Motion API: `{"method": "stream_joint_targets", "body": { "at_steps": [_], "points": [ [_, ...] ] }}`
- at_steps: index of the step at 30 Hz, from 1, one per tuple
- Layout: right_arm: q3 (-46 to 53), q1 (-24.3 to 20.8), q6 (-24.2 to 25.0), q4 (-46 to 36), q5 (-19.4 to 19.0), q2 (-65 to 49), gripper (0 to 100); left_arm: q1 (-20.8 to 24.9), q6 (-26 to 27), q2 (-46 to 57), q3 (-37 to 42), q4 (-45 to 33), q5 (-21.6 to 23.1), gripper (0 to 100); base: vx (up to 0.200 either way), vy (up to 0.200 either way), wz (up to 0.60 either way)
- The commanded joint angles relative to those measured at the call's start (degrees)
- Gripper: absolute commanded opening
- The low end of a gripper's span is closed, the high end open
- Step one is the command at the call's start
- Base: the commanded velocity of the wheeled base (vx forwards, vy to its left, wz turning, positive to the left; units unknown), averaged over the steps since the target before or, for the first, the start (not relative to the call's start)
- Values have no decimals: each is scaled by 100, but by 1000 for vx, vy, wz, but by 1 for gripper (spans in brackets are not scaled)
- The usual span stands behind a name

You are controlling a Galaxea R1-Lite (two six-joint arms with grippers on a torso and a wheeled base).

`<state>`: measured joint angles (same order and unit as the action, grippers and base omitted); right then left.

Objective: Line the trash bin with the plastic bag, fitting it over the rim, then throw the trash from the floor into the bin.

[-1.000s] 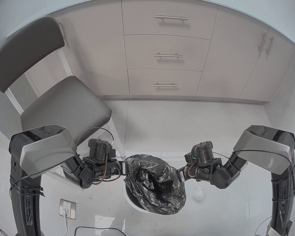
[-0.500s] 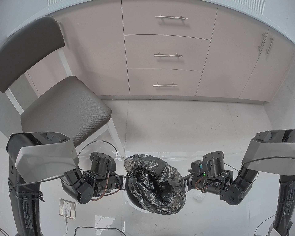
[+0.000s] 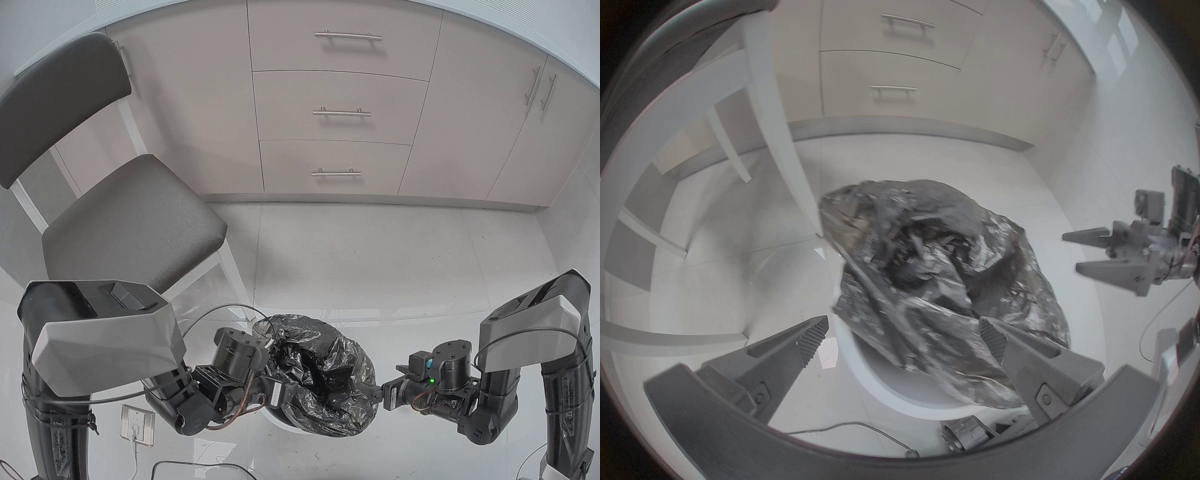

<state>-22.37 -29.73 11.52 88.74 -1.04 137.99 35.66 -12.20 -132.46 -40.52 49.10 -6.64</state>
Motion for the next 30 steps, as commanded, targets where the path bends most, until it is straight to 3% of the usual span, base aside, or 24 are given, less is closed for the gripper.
{"method": "stream_joint_targets", "body": {
  "at_steps": [1,4,15,23,30],
  "points": [
    [268,64,149,126,-28,361,100,477,-151,151,-175,-270,-56,100,0,0,0],
    [356,3,404,126,-19,264,100,565,-168,186,-378,-709,-338,100,0,0,0],
    [180,90,430,126,-11,475,100,530,-151,-386,-1221,-1535,-724,100,0,0,0],
    [163,90,421,126,-2,528,100,460,-72,-421,-1160,-2072,-1111,100,0,0,0],
    [180,90,421,126,-2,519,100,451,-107,-87,-729,-2072,-1120,100,0,0,0]
  ]
}}
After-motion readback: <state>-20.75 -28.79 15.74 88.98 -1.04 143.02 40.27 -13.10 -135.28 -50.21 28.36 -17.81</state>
